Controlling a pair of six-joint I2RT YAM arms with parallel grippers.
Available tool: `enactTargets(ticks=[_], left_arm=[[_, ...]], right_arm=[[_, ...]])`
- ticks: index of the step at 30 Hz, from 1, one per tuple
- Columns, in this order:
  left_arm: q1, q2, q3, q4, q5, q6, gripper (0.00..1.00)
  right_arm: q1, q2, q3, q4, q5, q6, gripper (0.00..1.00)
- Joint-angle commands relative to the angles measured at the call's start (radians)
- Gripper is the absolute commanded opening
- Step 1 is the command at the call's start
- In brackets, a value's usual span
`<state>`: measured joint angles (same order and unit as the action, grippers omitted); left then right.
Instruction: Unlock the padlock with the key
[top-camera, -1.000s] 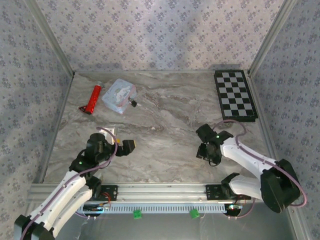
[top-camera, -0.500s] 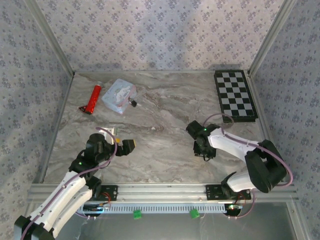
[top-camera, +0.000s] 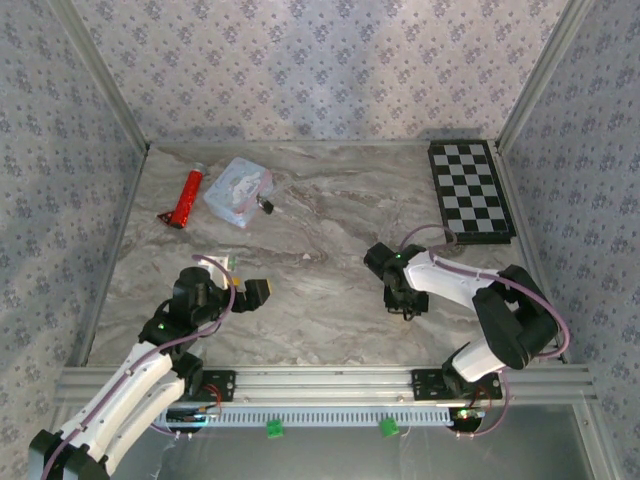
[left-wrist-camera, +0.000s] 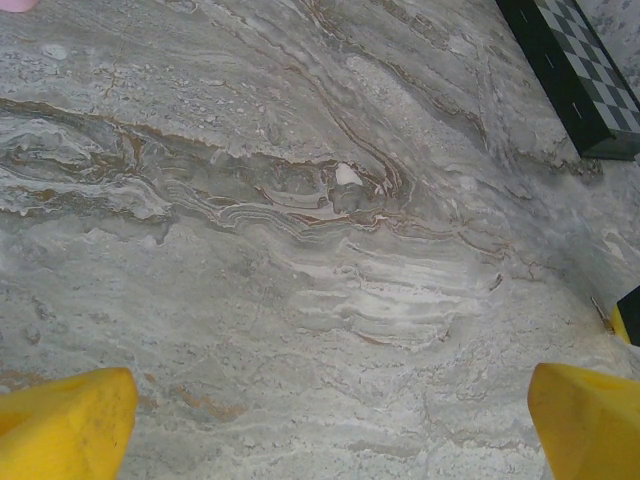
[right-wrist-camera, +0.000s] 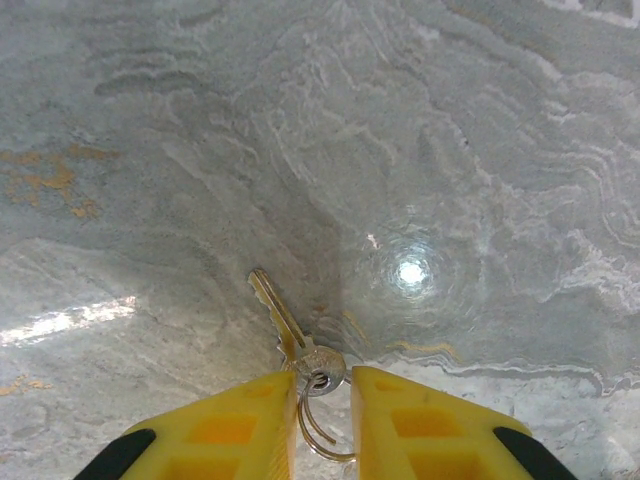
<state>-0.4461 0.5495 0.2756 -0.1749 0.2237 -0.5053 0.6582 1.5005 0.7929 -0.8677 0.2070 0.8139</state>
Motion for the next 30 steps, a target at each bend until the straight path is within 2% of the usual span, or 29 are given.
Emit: enactTargets(ticks=[1, 11, 30], left_arm=[[-0.005, -0.010, -0.004, 0.031, -0.003, 0.013, 1.00], [-0.005, -0.008, -0.007, 0.034, -0.004, 0.012, 1.00], [-0.005, 0.020, -0.004, 0.043, -0.008, 0.011, 1.00]], right_arm=[[0.006, 0.010, 0.004, -0.036, 0.028, 0.005, 0.21], [0.010, 0.020, -0.007, -0.032, 0.003, 0.005, 0.27], [0.011, 0.051, -0.001, -0.039, 0.032, 0.013, 0.15]])
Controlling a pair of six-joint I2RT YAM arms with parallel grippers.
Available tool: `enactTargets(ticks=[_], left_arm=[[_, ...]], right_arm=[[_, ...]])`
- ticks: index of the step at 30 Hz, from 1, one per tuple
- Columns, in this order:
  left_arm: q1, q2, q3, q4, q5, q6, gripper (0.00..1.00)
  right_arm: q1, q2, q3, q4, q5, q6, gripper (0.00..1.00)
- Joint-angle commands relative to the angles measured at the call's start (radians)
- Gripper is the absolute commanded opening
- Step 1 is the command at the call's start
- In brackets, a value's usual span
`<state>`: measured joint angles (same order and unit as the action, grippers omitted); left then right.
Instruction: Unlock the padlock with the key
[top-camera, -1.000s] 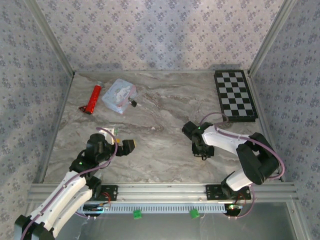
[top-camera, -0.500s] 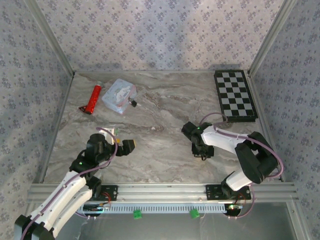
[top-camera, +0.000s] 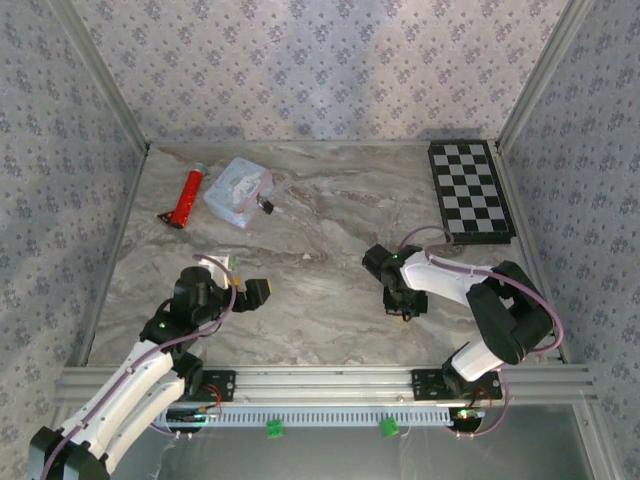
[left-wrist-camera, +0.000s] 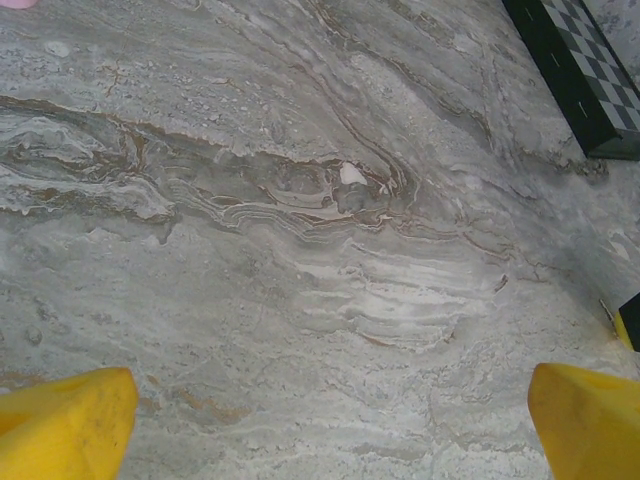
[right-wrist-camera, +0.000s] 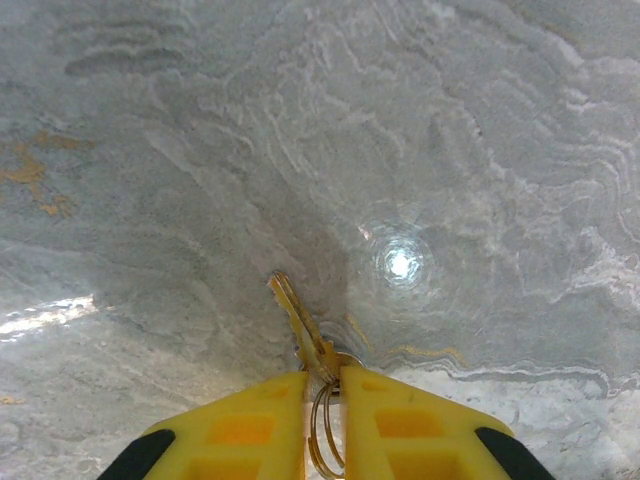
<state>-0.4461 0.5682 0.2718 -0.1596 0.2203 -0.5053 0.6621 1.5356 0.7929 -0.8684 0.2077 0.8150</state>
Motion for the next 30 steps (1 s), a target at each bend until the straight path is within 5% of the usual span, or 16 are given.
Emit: enactTargets(ticks=[1, 19, 30], left_arm=[[-0.005, 0.001, 0.000, 0.028, -0.005, 0.010, 1.00], [-0.005, 0.046, 0.006, 0.033, -0.010, -0.012, 1.00], [-0.006, 0.108, -0.001, 0.080, 0.128, -0.435, 1.00]], right_arm=[[0.010, 0.014, 0.001, -0.040, 0.035, 0.012, 0.14], [0.094, -0.206, -0.006, 0.026, 0.061, -0.078, 0.04], [0.213, -0.293, 0.065, 0.157, 0.013, -0.154, 0.03]])
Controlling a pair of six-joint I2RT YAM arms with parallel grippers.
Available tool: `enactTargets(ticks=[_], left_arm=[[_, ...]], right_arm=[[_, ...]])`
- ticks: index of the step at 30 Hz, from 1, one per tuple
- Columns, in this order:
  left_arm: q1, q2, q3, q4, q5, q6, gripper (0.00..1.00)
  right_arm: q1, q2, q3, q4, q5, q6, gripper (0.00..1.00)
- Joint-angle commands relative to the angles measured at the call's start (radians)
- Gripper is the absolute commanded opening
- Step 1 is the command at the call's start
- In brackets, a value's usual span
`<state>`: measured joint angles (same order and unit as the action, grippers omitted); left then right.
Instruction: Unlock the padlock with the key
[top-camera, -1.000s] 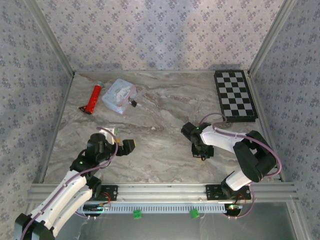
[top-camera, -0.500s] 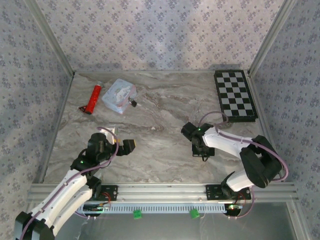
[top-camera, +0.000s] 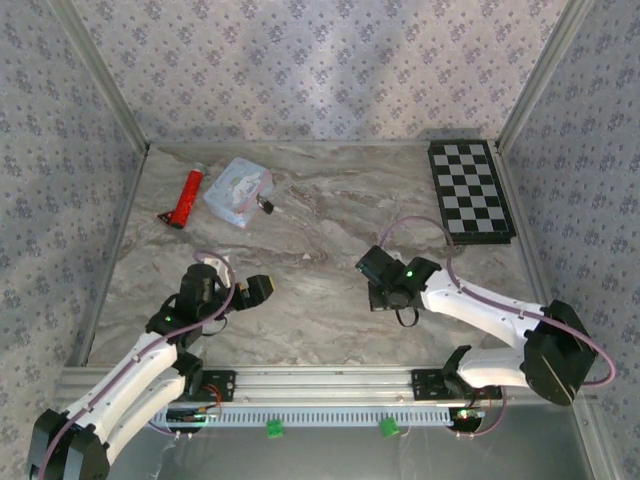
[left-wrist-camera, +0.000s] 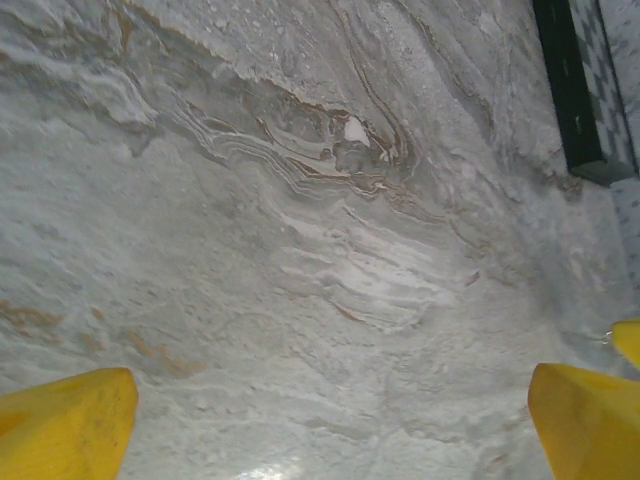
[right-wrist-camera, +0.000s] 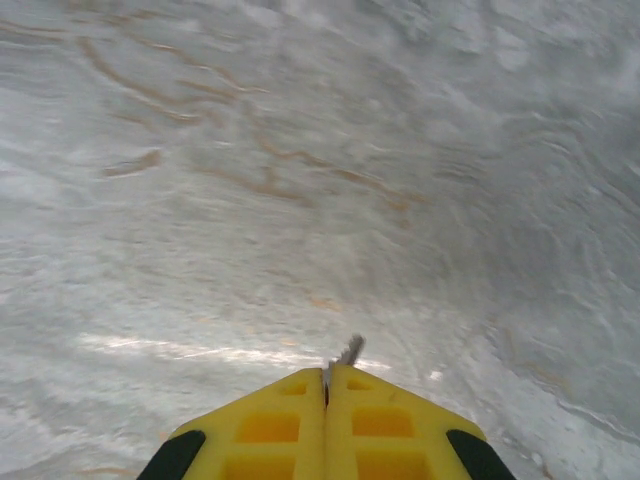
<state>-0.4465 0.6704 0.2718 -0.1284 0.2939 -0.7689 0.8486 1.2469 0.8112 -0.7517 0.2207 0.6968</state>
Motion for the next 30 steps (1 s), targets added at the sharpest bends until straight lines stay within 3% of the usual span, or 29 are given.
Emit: enactTargets(ticks=[1, 4, 10, 14, 17, 20, 23, 30], left_arm=[[-0.006, 0.009, -0.006, 0.066, 0.064, -0.212, 1.00], [-0.020, 0.013, -0.038, 0.186, 0.098, -0.317, 0.98], [-0.052, 0.036, -0.001, 0.214, 0.108, -0.391, 0.98], [-0.065, 0.077, -0.014, 0.318, 0.110, -0.654, 0.98], [-0.109, 0.081, -0.010, 0.414, 0.061, -0.819, 0.98], [-0.162, 0.046, 0.027, 0.378, -0.039, -0.900, 0.97], [-0.198, 0.026, 0.040, 0.376, -0.113, -0.986, 0.89], [-0.242, 0.031, 0.046, 0.385, -0.204, -1.082, 0.87]], right_arm=[[0.037, 0.002, 0.057, 0.050, 0.000, -0.039, 0.03], [0.065, 0.031, 0.091, 0.093, -0.002, -0.049, 0.03], [0.112, 0.114, 0.196, 0.146, 0.001, -0.057, 0.01], [0.125, 0.135, 0.247, 0.223, -0.001, -0.043, 0.01], [0.127, 0.136, 0.261, 0.313, -0.022, -0.020, 0.01], [0.133, 0.138, 0.256, 0.432, -0.057, 0.011, 0.01], [0.143, 0.145, 0.247, 0.543, -0.075, 0.030, 0.02], [0.171, 0.201, 0.285, 0.670, -0.108, 0.029, 0.03]])
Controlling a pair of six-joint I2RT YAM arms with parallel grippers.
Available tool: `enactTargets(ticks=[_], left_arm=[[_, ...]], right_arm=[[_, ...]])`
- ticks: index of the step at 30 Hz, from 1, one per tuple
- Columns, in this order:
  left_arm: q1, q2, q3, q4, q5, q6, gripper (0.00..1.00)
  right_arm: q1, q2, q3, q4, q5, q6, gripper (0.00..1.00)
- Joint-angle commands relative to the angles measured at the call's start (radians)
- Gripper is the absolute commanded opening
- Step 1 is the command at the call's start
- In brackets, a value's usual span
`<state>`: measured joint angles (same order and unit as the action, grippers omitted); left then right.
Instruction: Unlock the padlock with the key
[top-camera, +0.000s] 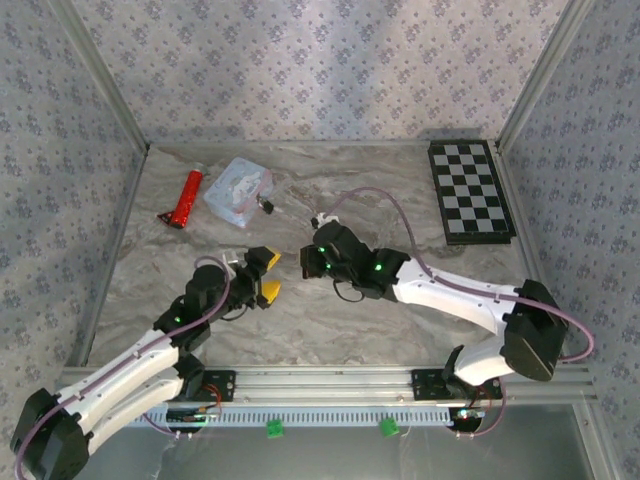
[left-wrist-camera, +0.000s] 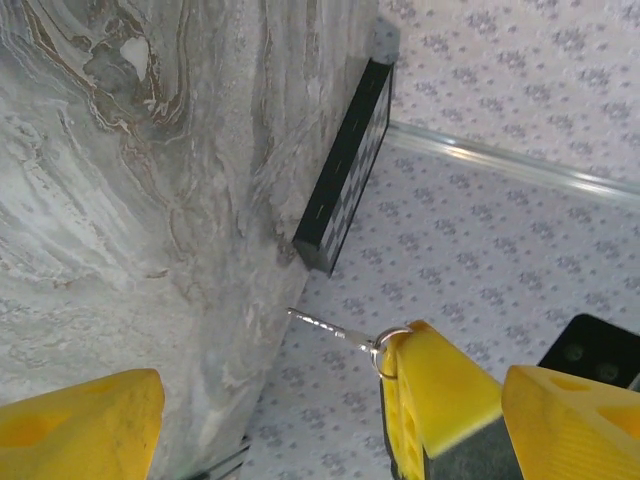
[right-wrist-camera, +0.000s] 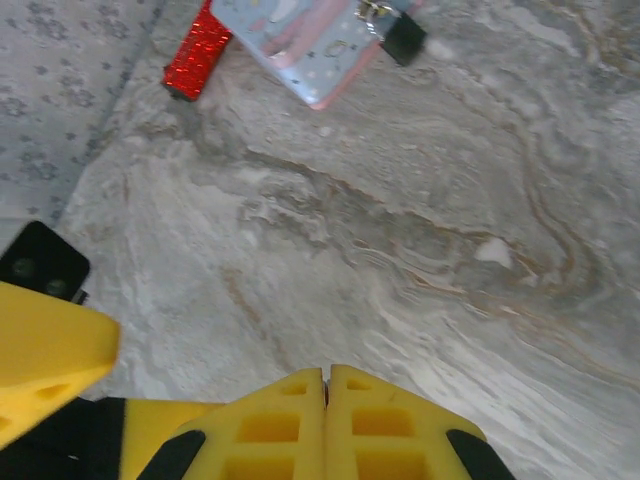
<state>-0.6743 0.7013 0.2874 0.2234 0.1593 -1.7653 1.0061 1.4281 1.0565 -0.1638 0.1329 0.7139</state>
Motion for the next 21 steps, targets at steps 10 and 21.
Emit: enactTargets(ticks=[10, 21], left_arm=[[-0.021, 0.024, 0.037, 0.092, -0.063, -0.162, 0.83], [-0.021, 0.018, 0.029, 0.107, -0.069, -0.180, 0.72]], right_arm=[[0.069, 0.078, 0.070, 0.178, -0.036, -0.013, 0.02], [0.102, 0.142, 0.073, 0.231, -0.082, -0.043, 0.01]])
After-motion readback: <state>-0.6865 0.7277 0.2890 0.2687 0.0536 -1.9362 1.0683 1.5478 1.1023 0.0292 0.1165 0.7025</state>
